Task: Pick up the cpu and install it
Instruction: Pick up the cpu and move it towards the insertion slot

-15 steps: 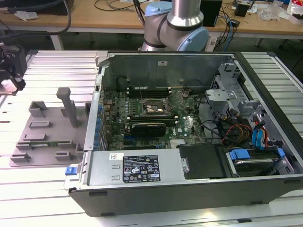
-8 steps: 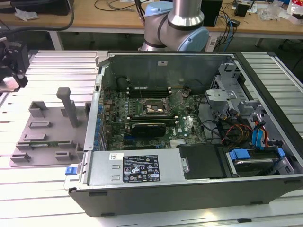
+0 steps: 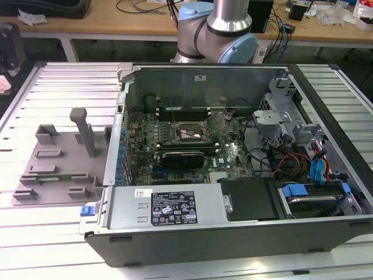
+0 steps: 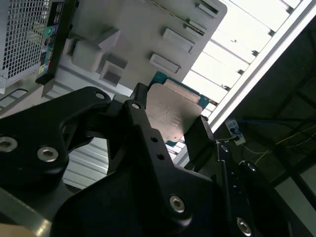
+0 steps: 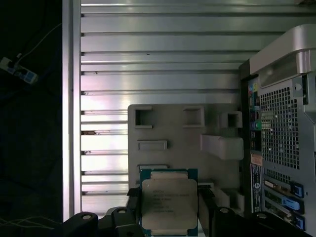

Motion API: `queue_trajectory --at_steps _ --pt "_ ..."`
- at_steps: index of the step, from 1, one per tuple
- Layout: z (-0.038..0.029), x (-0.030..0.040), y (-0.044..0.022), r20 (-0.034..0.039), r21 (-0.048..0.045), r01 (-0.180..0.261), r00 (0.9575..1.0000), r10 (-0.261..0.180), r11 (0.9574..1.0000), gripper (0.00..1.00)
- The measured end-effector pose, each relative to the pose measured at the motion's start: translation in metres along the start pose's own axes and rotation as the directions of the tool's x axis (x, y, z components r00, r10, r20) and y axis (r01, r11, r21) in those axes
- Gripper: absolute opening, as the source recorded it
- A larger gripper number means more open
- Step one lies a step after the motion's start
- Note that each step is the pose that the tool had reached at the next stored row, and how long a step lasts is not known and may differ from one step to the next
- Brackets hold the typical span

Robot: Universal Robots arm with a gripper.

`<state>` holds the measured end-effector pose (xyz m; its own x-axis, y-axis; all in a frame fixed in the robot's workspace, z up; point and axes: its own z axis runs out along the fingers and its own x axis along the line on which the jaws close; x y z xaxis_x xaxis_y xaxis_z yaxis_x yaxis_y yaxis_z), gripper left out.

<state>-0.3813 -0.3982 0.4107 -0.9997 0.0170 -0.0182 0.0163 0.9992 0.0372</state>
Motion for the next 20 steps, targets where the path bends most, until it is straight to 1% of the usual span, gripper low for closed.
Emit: queue_trajectory --at_steps 1,3,9,13,15,18,20 --pt "-0.004 -0.0001 0.0002 0.0 0.0 0.0 1.0 0.0 1.0 0.55" --pt "-0.0073 -0.0001 0.0002 0.0001 0.0 0.0 1.0 0.0 1.0 0.55" --pt "-0.008 -0.0009 0.0003 -0.0001 0.0002 0.0 1.0 0.0 1.0 0.55" --pt "-0.0076 -0.0135 0.0005 0.0001 0.0 0.0 1.0 0.0 1.0 0.55" --pt "-0.0074 -0.0222 0.0006 0.0002 -0.0001 0.0 1.0 0.0 1.0 0.55" --pt "-0.0073 -0.0322 0.0008 0.0 0.0 0.0 1.0 0.0 1.0 0.55" --pt "-0.0072 -0.0376 0.0009 -0.0001 0.0001 0.0 1.0 0.0 1.0 0.55"
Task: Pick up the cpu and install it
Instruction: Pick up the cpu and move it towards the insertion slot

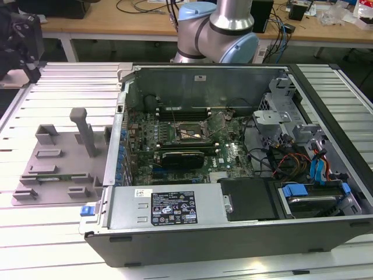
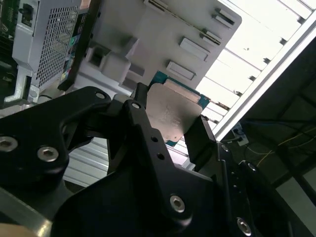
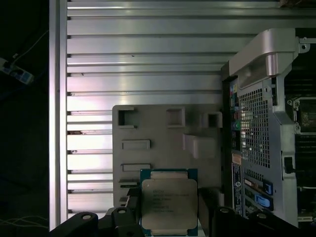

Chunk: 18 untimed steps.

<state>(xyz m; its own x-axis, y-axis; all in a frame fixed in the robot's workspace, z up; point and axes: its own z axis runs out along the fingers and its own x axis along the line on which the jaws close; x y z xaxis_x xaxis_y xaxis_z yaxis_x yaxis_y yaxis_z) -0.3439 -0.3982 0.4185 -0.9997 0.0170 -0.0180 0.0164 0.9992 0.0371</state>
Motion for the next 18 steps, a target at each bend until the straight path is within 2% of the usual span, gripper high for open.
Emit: queue_trajectory --at_steps 1,2,5,9,11,14,16,18 --pt "0.0001 -0.0024 0.0 0.0 -0.0001 0.0 1.0 0.0 1.0 0.55" --pt "0.0002 -0.0093 0.0001 -0.0002 -0.0001 0.0 1.0 0.0 1.0 0.55" --pt "0.0004 -0.0217 0.0004 -0.001 -0.0001 0.0 1.0 0.0 1.0 0.55" --pt "0.0006 -0.0352 0.0005 -0.0018 0.0 0.0 1.0 0.0 1.0 0.55" --pt "0.0007 -0.0393 0.0007 -0.0019 0.0 0.0 1.0 0.0 1.0 0.55" --pt "0.001 -0.0527 0.0009 -0.0026 0.0 0.0 1.0 0.0 1.0 0.55" --pt "0.0011 -0.0583 0.0009 -0.003 0.0 0.0 1.0 0.0 1.0 0.55" --pt "0.0013 -0.0698 0.0012 -0.0036 0.0 0.0 1.0 0.0 1.0 0.55"
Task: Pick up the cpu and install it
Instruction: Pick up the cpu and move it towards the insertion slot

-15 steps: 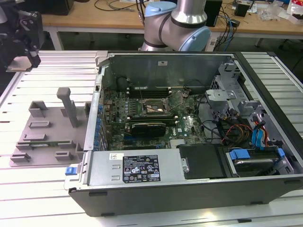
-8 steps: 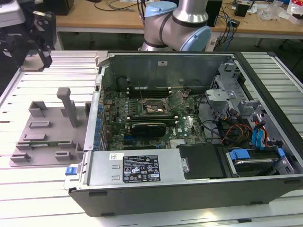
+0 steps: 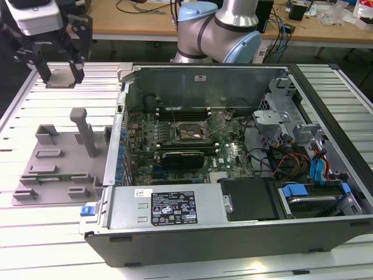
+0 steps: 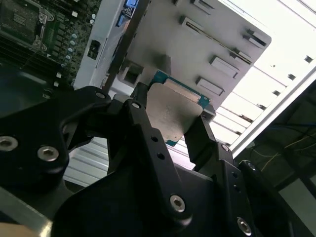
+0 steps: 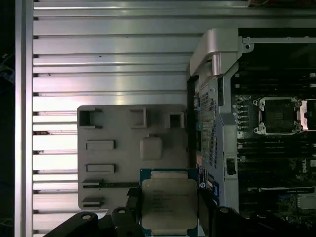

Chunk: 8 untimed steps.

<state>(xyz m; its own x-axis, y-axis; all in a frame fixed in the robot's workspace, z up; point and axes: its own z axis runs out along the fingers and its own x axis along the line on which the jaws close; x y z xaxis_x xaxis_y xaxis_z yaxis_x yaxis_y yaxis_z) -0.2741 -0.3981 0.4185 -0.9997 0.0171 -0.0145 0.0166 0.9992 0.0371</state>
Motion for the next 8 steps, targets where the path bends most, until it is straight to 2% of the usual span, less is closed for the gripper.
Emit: queue_trajectory --at_steps 4,8 --pt "0.0004 -0.0223 0.0004 -0.0013 -0.0001 0.0 1.0 0.0 1.0 0.55" --pt "0.0005 -0.038 0.0006 -0.0022 0.0001 0.0 1.0 0.0 1.0 0.55"
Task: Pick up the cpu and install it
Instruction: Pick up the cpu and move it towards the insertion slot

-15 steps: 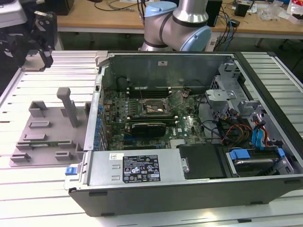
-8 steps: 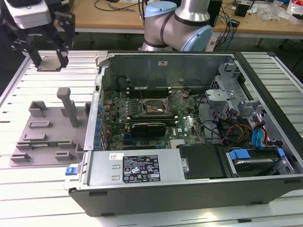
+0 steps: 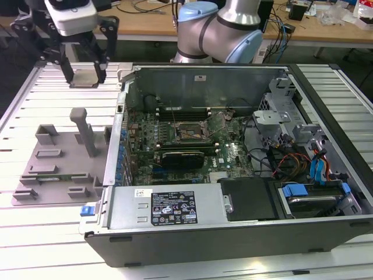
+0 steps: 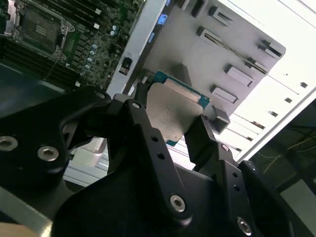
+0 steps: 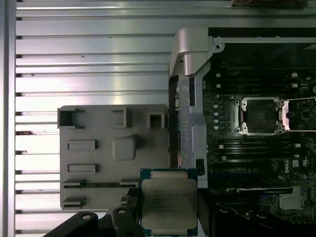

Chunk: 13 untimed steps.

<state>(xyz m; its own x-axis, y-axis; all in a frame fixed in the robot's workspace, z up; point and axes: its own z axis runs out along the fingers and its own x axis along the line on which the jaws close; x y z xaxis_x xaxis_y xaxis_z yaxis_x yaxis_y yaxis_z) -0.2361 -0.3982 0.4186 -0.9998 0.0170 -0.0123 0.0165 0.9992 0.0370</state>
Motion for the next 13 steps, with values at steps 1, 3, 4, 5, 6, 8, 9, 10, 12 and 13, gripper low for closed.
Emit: queue_trajectory --at_steps 1,3,4,5,6,8,9,10,12,13 --pt "0.0001 -0.0056 0.0001 -0.0002 0.0 0.0 1.0 0.0 1.0 0.55" --pt "0.0002 -0.0171 0.0003 -0.0008 0.0 0.0 1.0 0.0 1.0 0.55" --pt "0.0003 -0.0233 0.0004 -0.0011 0.0 0.0 1.0 0.0 1.0 0.55" --pt "0.0004 -0.028 0.0005 -0.0012 0.0 0.0 1.0 0.0 1.0 0.55" --pt "0.0004 -0.0327 0.0005 -0.0013 0.0 0.0 1.0 0.0 1.0 0.55" --pt "0.0006 -0.0432 0.0007 -0.002 0.0 0.0 1.0 0.0 1.0 0.55" --pt "0.0006 -0.0456 0.0008 -0.0021 0.0 0.0 1.0 0.0 1.0 0.55" --pt "0.0007 -0.049 0.0008 -0.0023 -0.0001 0.0 1.0 0.0 1.0 0.55" --pt "0.0007 -0.0544 0.0009 -0.0028 0.0001 0.0 1.0 0.0 1.0 0.55" --pt "0.0008 -0.057 0.0009 -0.0029 0.0 0.0 1.0 0.0 1.0 0.55"
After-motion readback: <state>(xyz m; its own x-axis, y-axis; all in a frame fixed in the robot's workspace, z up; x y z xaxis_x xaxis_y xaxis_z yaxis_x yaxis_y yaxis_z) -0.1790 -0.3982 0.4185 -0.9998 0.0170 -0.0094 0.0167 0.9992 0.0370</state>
